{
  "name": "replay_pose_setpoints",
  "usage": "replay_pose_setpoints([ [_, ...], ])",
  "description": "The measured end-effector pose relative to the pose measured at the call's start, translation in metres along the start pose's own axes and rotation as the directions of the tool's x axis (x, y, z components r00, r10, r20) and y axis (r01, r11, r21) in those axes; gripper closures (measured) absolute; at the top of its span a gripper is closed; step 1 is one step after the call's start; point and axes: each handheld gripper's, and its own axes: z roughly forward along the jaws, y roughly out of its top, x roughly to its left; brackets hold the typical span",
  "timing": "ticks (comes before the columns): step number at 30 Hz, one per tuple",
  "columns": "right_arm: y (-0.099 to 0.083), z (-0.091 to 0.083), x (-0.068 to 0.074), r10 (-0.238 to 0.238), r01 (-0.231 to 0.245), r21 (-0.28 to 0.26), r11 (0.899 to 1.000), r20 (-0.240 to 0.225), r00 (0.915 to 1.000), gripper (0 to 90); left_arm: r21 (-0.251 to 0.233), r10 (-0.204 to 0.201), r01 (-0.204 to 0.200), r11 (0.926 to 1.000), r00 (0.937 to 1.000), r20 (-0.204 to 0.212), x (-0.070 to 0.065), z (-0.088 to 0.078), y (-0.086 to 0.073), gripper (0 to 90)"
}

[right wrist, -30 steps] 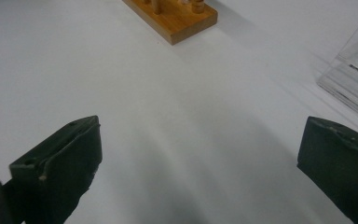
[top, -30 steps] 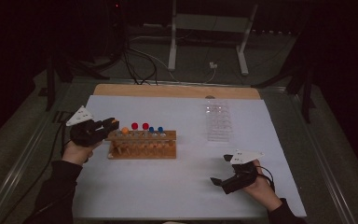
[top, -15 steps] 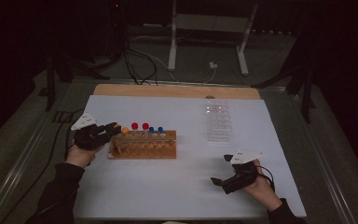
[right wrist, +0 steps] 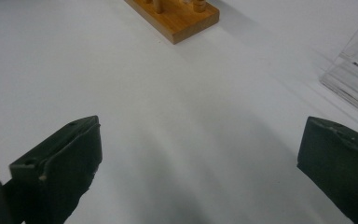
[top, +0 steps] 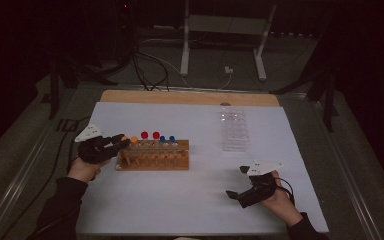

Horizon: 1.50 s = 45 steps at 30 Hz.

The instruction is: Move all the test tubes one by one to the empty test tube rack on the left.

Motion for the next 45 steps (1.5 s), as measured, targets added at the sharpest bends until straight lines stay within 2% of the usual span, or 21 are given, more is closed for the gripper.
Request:
replay_pose_setpoints([
  [2,0.000,0.000,-0.001,-0.001,0.001,-0.003,1.000,0.001,1.0000,0.0,0.001,-0.009,0.009,1.0000,0.9999,-0.008,-0.001,-0.004,0.001,51.7],
  [4,0.000,0.000,-0.001,0.003,-0.003,-0.004,1.000,-0.001,1.0000,0.0,-0.005,-0.001,0.001,1.0000,0.9999,-0.012,-0.003,-0.011,0.003,43.7],
  [7,0.000,0.000,-0.001,0.002,-0.002,-0.002,1.000,0.000,1.0000,0.0,-0.003,-0.003,0.003,1.0000,1.0000,0.004,-0.006,-0.022,0.005,31.5],
  [8,0.000,0.000,-0.001,0.004,-0.004,-0.001,1.000,0.000,1.0000,0.0,0.000,-0.003,0.003,1.0000,0.9998,0.022,-0.008,-0.026,0.005,27.3],
  [10,0.000,0.000,-0.001,0.001,-0.001,-0.001,1.000,0.000,1.0000,0.0,0.013,0.006,-0.006,0.9999,0.9997,0.025,-0.013,-0.030,0.004,19.8],
  [14,0.000,-0.001,-0.001,0.004,-0.004,-0.004,1.000,0.003,1.0000,0.0,0.045,-0.008,0.005,0.9990,0.9974,0.072,-0.024,-0.039,-0.002,7.0],
  [15,0.000,-0.001,-0.001,0.004,-0.004,-0.003,1.000,0.004,1.0000,0.0,0.053,-0.008,0.002,0.9986,0.9934,0.115,-0.026,-0.041,-0.005,4.5],
  [16,0.000,-0.001,-0.001,0.001,-0.001,-0.003,1.000,0.003,1.0000,0.0,0.051,-0.012,0.005,0.9987,0.9909,0.134,-0.028,-0.043,-0.007,0.4],
  [17,0.000,-0.001,0.000,0.000,0.000,-0.004,1.000,0.002,1.0000,0.0,0.060,-0.018,0.009,0.9982,0.9893,0.145,-0.032,-0.044,-0.011,0.3],
  [19,0.000,-0.001,-0.001,0.001,-0.001,-0.005,1.000,0.003,1.0000,0.0,0.084,0.003,-0.015,0.9963,0.9900,0.141,-0.039,-0.045,-0.017,0.3],
  [20,0.000,-0.001,-0.001,0.004,-0.004,-0.007,1.000,-0.001,1.0000,0.0,0.090,0.011,-0.026,0.9956,0.9868,0.161,-0.041,-0.044,-0.022,0.4],
  [24,0.000,0.000,-0.002,0.007,-0.007,-0.007,1.000,-0.003,1.0000,0.0,0.102,0.006,-0.025,0.9945,0.9836,0.180,-0.049,-0.040,-0.037,0.3],
  [27,0.000,0.000,-0.001,0.004,-0.004,-0.008,1.000,-0.002,1.0000,0.0,0.115,0.029,-0.051,0.9921,0.9825,0.184,-0.055,-0.035,-0.045,0.3],
  [29,0.000,0.000,-0.001,0.004,-0.004,-0.006,1.000,-0.003,1.0000,0.0,0.104,0.056,-0.075,0.9918,0.9829,0.176,-0.059,-0.033,-0.050,0.3],
  [31,0.000,0.000,-0.001,0.005,-0.005,-0.007,1.000,-0.002,1.0000,0.0,0.104,0.076,-0.095,0.9900,0.9820,0.173,-0.064,-0.031,-0.055,0.3],
  [35,0.000,0.000,-0.001,0.002,-0.002,-0.004,1.000,-0.002,1.0000,0.0,0.112,0.079,-0.101,0.9885,0.9795,0.185,-0.069,-0.028,-0.061,0.3],
  [36,0.000,0.001,0.000,0.003,-0.003,-0.004,1.000,-0.003,1.0000,0.0,0.118,0.081,-0.105,0.9875,0.9768,0.198,-0.071,-0.027,-0.063,0.3],
  [41,0.000,0.001,-0.001,0.005,-0.005,-0.004,1.000,-0.004,1.0000,0.0,0.123,0.091,-0.117,0.9855,0.9757,0.199,-0.077,-0.023,-0.070,0.3],
  [45,0.000,0.001,-0.001,0.005,-0.005,-0.005,1.000,-0.004,1.0000,0.0,0.134,0.102,-0.133,0.9821,0.9702,0.220,-0.081,-0.019,-0.076,0.3],
])
